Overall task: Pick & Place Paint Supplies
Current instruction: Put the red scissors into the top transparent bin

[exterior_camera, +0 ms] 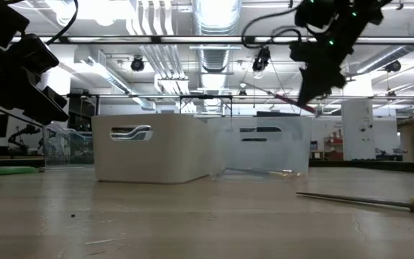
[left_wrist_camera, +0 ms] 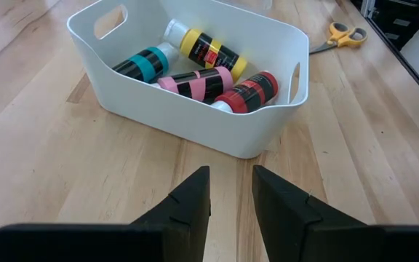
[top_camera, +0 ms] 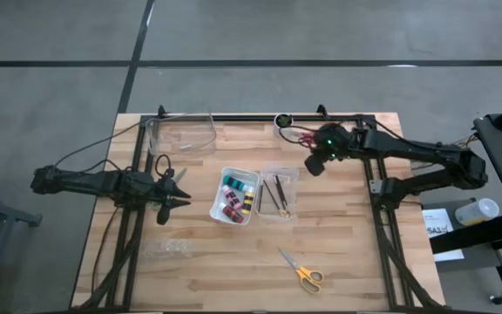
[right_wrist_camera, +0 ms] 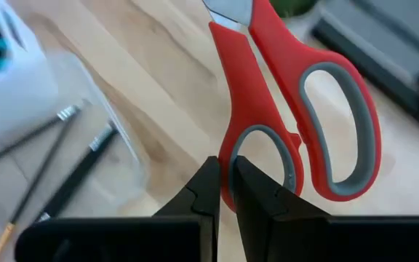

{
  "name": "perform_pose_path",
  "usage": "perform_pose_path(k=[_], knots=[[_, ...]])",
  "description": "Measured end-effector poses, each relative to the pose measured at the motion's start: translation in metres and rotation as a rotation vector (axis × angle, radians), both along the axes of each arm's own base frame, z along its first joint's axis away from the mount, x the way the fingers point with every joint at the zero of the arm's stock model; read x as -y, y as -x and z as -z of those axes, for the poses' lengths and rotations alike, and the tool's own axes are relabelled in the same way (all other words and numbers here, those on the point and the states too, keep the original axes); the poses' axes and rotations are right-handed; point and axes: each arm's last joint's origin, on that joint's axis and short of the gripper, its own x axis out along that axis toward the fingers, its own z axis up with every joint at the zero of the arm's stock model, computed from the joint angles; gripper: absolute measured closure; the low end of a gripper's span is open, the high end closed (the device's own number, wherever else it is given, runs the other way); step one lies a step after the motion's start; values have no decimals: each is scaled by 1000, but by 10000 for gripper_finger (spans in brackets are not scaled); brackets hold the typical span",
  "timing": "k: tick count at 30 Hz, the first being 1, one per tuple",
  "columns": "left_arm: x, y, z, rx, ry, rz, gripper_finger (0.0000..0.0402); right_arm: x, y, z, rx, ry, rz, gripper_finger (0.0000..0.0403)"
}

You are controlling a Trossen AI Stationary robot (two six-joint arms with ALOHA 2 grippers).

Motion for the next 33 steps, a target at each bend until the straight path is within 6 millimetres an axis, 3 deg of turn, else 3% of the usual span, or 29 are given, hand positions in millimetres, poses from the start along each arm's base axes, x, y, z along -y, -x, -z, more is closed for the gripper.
perform_pose_path(k=[6,17,24,33], knots=[[0,0,0,0,0,0,294,15,-42,-23,37,80,-132,381],[0,0,0,0,0,0,294,57,-132,-32,170,130,-314,381],[0,0,0,0,0,0,294,81,-184,-24,195,101,-423,381],[0,0,0,0,0,0,294,102,-236,-11,260,82,-541,381]])
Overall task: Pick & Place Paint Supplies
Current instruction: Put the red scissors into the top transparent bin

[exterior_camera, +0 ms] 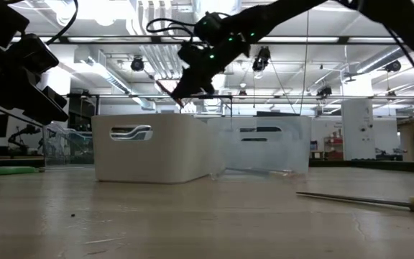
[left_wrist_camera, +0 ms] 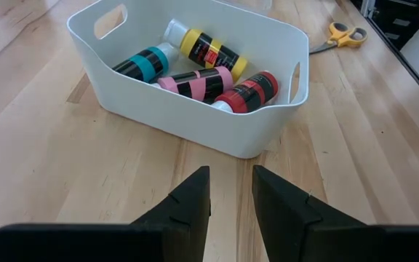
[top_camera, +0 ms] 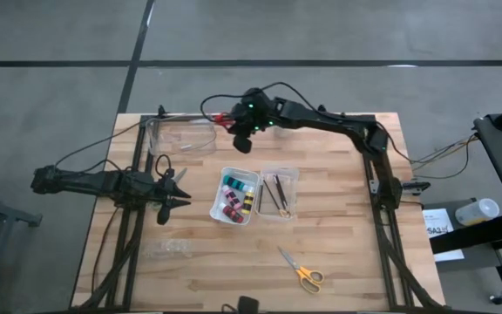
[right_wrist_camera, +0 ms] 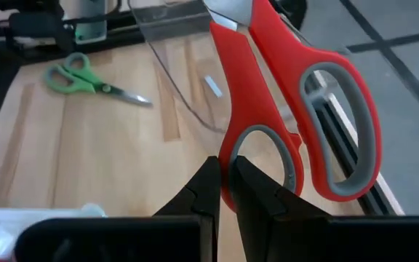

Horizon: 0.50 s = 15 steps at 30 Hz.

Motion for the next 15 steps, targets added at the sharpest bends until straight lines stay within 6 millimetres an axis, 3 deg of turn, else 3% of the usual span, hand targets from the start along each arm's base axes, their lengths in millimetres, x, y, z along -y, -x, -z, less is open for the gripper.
perform_pose_path(k=[15], knots=[[0,0,0,0,0,0,294,23,-61,32,105,-93,-171,381]])
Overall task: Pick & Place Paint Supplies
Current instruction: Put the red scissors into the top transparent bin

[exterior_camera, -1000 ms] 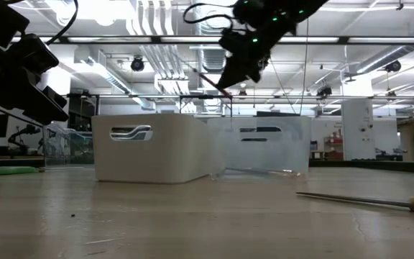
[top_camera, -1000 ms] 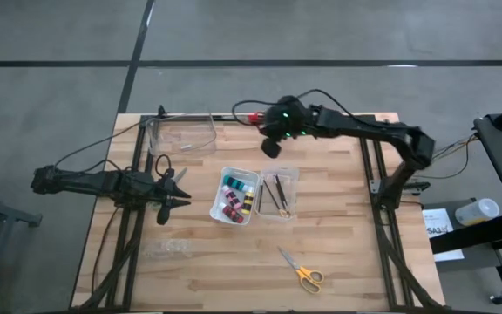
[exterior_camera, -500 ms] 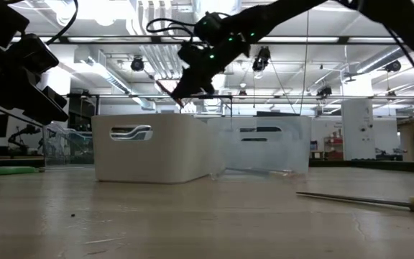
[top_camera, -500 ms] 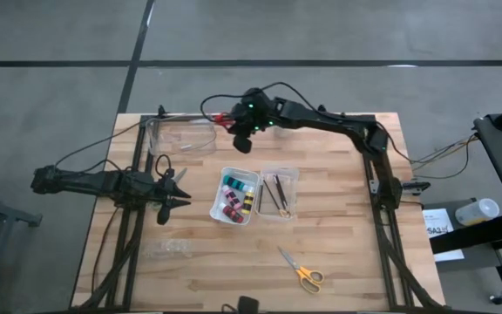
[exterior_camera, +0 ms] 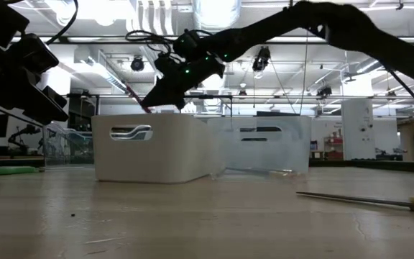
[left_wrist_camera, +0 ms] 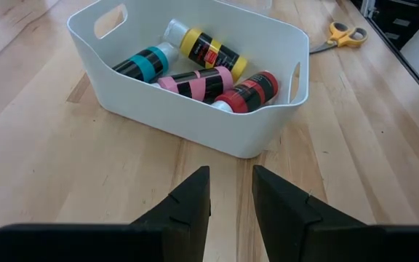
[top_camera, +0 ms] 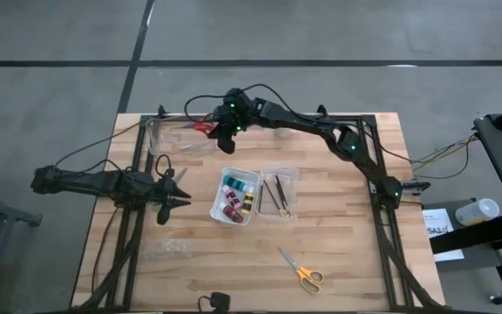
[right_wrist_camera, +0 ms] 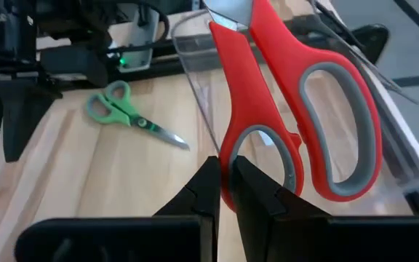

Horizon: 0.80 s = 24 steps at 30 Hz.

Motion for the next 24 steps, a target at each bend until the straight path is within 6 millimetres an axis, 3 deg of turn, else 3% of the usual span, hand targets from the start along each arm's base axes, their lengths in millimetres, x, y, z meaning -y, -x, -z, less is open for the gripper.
perform_pose_path(k=[9,24], knots=[[0,0,0,0,0,0,294,5,-13,14,-31,-23,-1,381],[0,0,0,0,0,0,294,6,-11,23,-93,6,43,381]])
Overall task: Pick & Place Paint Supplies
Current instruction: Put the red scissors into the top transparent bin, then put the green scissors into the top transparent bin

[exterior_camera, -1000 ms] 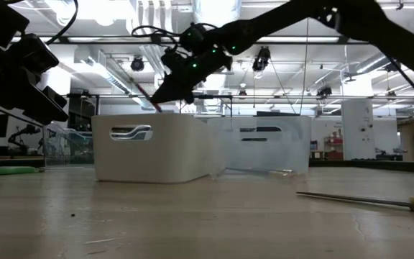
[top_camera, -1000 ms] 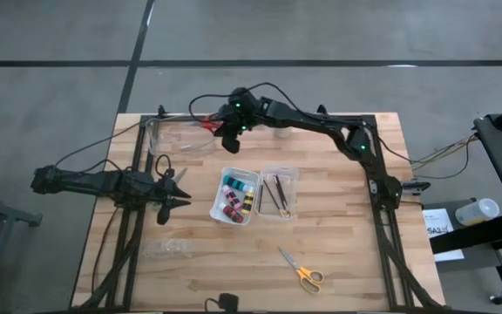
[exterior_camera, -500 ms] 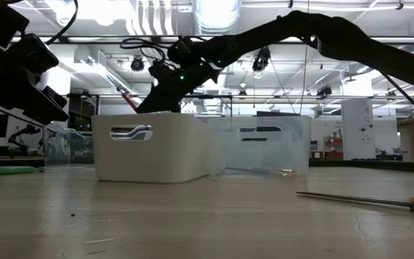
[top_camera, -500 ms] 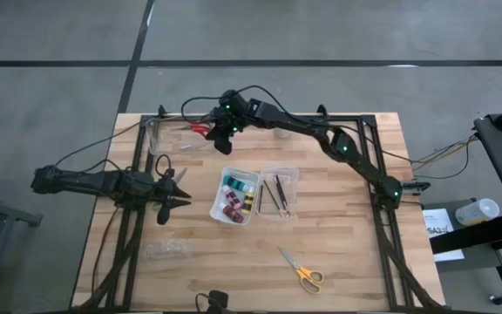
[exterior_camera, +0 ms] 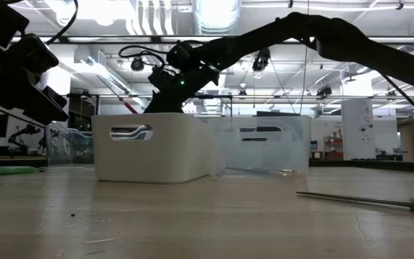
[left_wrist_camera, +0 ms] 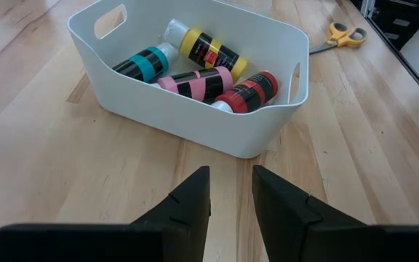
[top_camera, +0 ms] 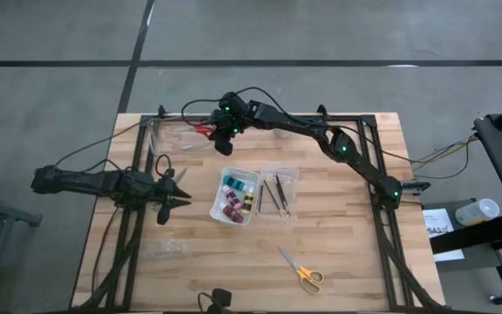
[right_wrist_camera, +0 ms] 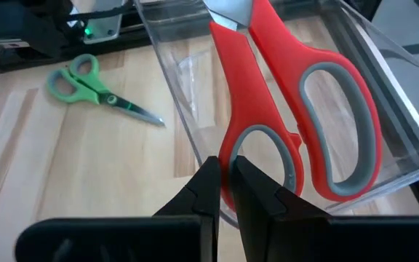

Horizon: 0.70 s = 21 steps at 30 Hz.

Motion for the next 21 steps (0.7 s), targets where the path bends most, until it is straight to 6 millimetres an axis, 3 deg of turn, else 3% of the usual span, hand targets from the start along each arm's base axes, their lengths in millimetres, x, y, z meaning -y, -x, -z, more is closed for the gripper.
perform_pose_path(k=[8,21], knots=[[0,0,0,0,0,0,294,0,0,0,-6,-25,34,374],[0,0,0,0,0,0,294,1,1,1,-19,-21,63,288]])
